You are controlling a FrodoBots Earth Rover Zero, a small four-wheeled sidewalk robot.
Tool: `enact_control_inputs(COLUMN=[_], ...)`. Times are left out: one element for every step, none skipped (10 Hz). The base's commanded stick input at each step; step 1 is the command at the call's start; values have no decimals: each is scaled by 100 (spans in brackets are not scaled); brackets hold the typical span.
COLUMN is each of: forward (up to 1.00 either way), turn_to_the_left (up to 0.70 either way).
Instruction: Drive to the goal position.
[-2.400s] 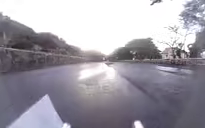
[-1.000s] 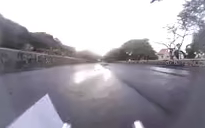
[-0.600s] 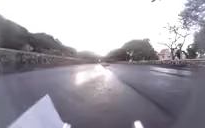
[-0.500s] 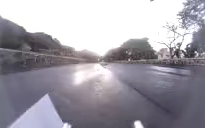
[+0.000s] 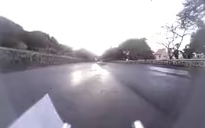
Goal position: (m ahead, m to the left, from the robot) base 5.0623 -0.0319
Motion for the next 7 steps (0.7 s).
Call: enact_control_inputs(forward=[50,50,50,50,50,50,50], turn_to_the_left=[0,0,0,0,0,0,-3])
